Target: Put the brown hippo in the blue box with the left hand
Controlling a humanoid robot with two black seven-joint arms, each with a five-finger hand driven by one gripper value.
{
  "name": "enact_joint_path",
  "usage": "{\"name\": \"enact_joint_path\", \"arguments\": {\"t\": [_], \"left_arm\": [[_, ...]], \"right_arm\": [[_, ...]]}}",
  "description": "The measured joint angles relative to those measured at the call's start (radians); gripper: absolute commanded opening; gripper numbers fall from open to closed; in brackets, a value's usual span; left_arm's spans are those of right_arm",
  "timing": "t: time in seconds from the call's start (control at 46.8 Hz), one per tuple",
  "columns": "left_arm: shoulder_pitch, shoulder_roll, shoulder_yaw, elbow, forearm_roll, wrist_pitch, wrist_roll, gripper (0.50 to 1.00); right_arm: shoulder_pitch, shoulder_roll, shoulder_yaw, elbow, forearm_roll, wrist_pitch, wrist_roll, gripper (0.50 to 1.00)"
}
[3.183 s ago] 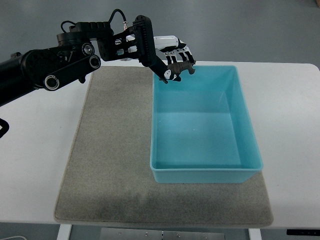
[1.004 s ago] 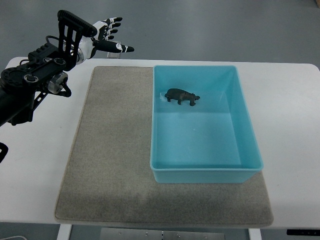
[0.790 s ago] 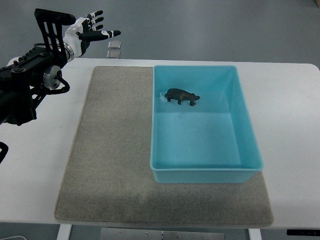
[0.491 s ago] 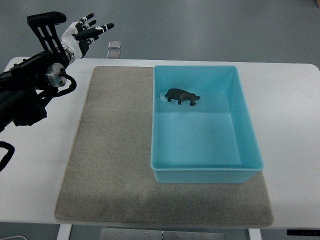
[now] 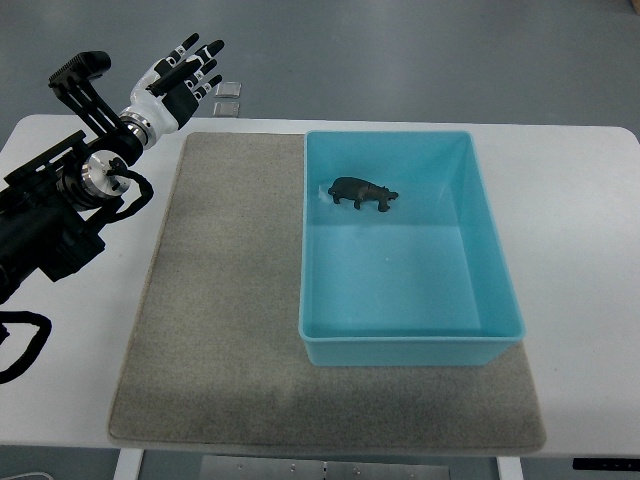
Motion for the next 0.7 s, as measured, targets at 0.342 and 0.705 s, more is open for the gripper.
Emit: {"name": "enact_joint_path", "arguments": {"t": [0.342,0.705], "left_arm": [[0.000,-0.003,-0.001,0.000,0.007,0.009,0.000,0.994],[-0.005,-0.003,-0.001,-0.004,0.004,0.008,-0.001,0.994]], "right_arm": [[0.000,0.000,0.000,0.000,0.000,0.000,0.000,0.936],[0.000,0.000,0.000,0.000,0.000,0.000,0.000,0.936]]}}
